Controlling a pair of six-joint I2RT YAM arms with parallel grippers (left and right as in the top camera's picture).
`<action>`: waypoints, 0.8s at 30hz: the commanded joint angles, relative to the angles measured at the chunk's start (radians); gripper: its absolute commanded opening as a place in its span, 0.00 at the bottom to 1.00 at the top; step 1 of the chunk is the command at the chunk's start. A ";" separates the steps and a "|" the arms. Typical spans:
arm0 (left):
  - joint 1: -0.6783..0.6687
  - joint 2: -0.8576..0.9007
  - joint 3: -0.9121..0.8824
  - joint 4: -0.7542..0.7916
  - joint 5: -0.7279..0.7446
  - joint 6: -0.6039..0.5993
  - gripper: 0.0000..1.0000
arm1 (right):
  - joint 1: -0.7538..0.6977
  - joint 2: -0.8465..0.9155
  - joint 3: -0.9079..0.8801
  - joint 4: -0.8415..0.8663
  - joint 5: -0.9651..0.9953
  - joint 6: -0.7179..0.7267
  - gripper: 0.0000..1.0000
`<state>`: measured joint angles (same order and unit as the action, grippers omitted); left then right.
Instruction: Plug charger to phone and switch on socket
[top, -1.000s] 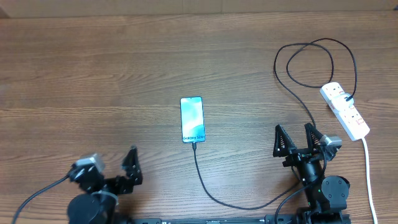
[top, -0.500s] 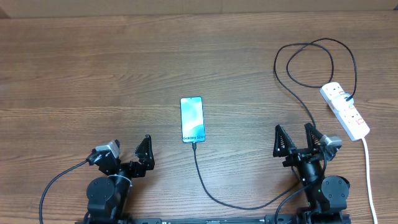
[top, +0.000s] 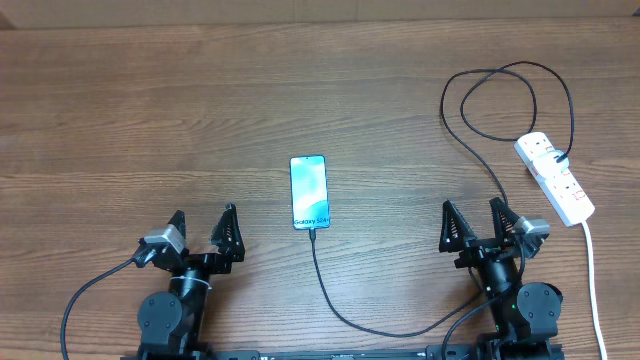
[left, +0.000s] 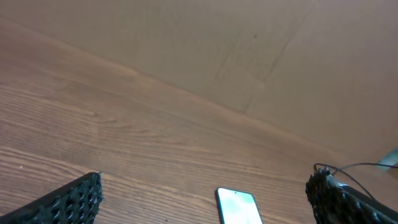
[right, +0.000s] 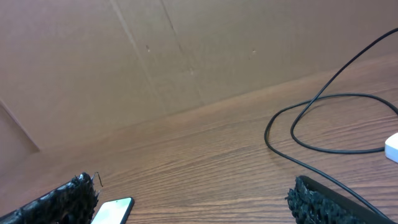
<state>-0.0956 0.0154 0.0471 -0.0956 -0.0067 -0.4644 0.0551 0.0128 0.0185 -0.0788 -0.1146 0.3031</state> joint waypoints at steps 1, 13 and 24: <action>0.006 -0.012 -0.043 0.034 -0.021 0.023 1.00 | 0.005 -0.010 -0.011 0.005 0.013 0.004 1.00; 0.006 -0.012 -0.042 0.018 -0.011 0.095 1.00 | 0.005 -0.010 -0.011 0.005 0.013 0.004 1.00; 0.006 -0.012 -0.042 0.016 0.000 0.154 1.00 | 0.005 -0.010 -0.011 0.005 0.013 0.004 1.00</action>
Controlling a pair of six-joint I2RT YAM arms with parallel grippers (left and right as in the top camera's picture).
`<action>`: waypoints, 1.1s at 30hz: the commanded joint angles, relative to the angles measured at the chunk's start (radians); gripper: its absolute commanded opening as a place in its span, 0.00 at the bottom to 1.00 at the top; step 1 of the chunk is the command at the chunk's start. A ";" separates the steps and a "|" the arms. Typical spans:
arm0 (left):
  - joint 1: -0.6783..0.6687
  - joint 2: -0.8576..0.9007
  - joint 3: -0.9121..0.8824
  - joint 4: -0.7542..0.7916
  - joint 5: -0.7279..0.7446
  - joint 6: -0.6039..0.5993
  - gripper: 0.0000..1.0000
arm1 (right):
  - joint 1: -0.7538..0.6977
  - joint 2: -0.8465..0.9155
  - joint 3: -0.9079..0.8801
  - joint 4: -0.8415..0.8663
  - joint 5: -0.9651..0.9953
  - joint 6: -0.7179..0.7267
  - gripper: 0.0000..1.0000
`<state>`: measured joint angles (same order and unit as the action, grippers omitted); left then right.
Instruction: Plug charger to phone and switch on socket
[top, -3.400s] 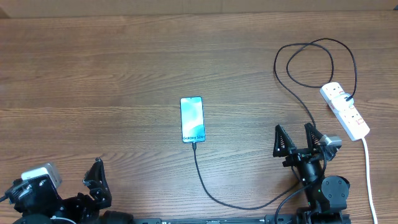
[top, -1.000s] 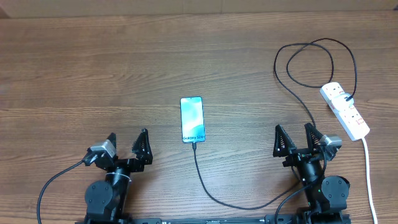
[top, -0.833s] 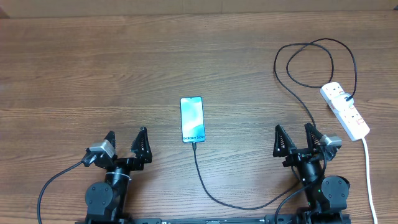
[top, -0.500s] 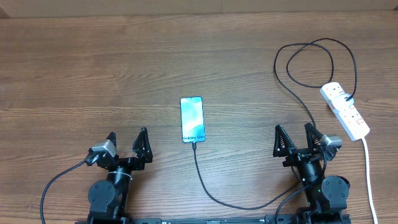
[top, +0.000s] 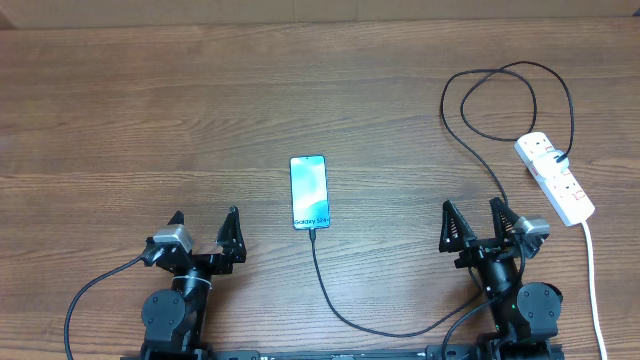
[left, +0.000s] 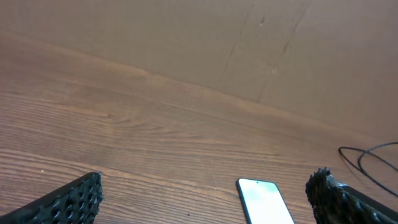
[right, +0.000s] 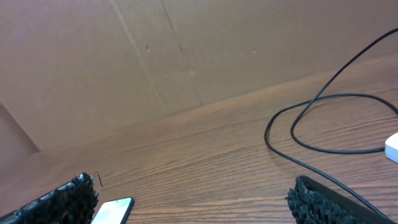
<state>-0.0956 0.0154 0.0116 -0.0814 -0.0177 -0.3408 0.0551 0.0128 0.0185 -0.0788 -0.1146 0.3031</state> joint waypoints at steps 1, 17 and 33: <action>0.006 -0.012 -0.006 0.002 0.011 0.031 1.00 | 0.005 -0.010 -0.011 0.005 0.013 0.004 1.00; 0.011 -0.012 -0.006 0.003 0.008 0.121 1.00 | 0.005 -0.010 -0.011 0.005 0.013 0.004 1.00; 0.067 -0.012 -0.006 0.004 0.036 0.184 1.00 | 0.005 -0.010 -0.011 0.005 0.013 0.004 1.00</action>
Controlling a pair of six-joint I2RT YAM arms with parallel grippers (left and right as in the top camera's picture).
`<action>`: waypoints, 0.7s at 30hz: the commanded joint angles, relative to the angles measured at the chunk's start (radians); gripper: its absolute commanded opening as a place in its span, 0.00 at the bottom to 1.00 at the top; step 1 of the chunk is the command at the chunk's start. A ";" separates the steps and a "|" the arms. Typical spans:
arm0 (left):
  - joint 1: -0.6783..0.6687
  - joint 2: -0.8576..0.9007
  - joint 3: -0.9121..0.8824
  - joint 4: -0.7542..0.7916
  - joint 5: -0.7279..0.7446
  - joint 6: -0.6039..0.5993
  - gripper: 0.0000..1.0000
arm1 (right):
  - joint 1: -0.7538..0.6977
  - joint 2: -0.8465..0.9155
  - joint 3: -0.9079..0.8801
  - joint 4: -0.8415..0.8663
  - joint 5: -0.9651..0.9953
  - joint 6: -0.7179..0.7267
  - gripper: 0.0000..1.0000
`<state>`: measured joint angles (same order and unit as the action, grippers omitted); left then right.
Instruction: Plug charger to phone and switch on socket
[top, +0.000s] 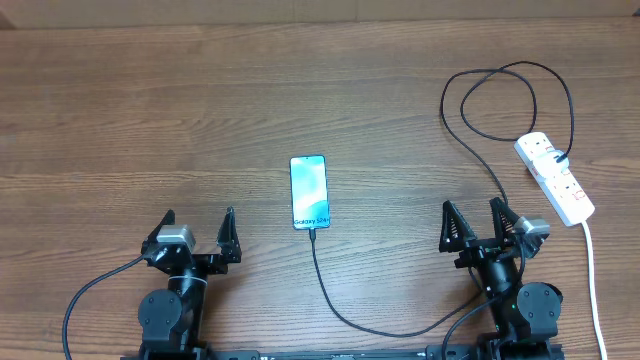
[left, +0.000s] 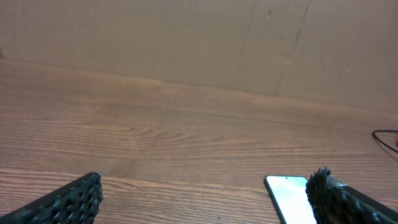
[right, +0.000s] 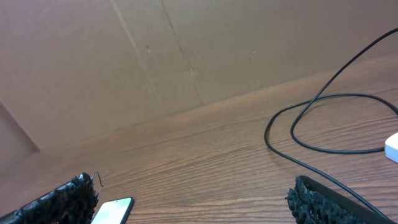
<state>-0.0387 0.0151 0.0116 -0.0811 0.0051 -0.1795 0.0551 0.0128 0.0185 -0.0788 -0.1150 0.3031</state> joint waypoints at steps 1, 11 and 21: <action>0.016 -0.012 -0.006 0.003 0.013 0.023 1.00 | 0.005 -0.010 -0.011 0.005 0.013 0.004 1.00; 0.029 -0.011 -0.006 0.003 0.013 0.023 1.00 | 0.005 -0.010 -0.011 0.005 0.013 0.004 1.00; 0.029 -0.011 -0.006 0.003 0.013 0.023 1.00 | 0.005 -0.010 -0.011 0.005 0.013 0.004 1.00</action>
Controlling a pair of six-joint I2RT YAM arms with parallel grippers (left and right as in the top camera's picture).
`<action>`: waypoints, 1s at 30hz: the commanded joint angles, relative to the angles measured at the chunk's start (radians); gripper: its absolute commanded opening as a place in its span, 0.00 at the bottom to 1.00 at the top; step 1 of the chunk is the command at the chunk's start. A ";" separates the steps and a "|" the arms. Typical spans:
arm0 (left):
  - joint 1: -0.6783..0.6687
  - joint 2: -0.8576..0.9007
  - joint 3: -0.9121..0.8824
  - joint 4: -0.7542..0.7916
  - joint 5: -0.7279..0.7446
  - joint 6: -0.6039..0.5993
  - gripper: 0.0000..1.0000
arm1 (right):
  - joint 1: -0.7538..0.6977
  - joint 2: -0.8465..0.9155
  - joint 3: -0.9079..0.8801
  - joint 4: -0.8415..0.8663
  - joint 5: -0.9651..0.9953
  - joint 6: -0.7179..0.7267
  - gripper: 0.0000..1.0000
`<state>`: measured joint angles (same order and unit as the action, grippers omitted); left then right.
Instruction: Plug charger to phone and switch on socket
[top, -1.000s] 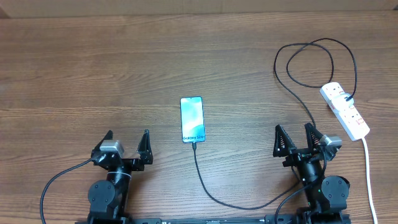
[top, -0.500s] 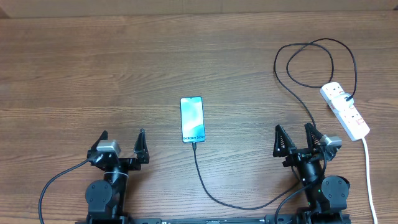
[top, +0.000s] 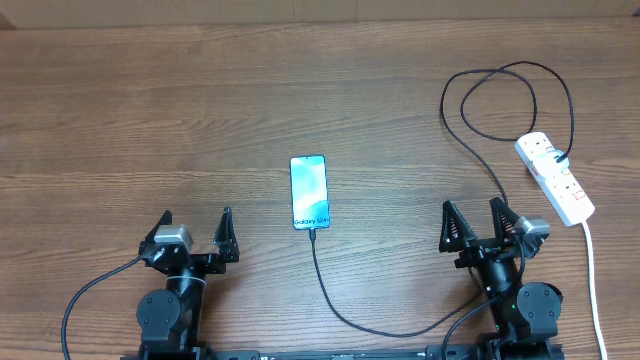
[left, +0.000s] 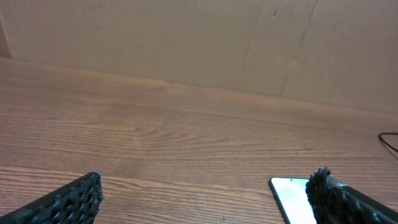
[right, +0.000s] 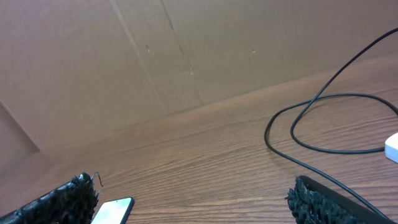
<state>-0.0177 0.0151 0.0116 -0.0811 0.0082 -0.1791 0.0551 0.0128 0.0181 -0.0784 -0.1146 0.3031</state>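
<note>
The phone (top: 309, 191) lies face up mid-table, its screen lit, with the black charger cable (top: 330, 295) meeting its near end. That cable loops back to the white power strip (top: 555, 178) at the right edge. My left gripper (top: 194, 226) stands open near the front edge, left of the phone (left: 287, 198). Open as well, my right gripper (top: 472, 219) sits right of the phone (right: 113, 208), near the cable (right: 323, 96). Both hold nothing.
A white lead (top: 594, 280) runs from the power strip toward the front right. A brown cardboard wall (left: 186, 43) closes the far side of the wooden table (top: 150, 110).
My left gripper has turned a touch further; the phone sits slightly more to the right in its wrist view. The right arm, phone and cable are unchanged.
My left gripper first pointed to the right, towards the phone. At each later moment it faced straighter ahead, the phone shifting rightward in its wrist view. The right gripper, phone, cable and power strip stayed put throughout.
</note>
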 joint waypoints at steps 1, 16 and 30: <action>0.008 -0.011 -0.006 0.003 0.010 0.023 1.00 | 0.005 -0.010 -0.010 0.005 0.013 0.004 1.00; 0.008 -0.011 -0.006 0.003 0.010 0.023 1.00 | -0.005 -0.010 -0.010 -0.004 0.064 -0.152 1.00; 0.008 -0.011 -0.006 0.003 0.010 0.023 1.00 | -0.005 -0.010 -0.010 -0.003 0.061 -0.151 1.00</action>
<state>-0.0177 0.0151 0.0116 -0.0811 0.0082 -0.1791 0.0528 0.0128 0.0185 -0.0830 -0.0658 0.1600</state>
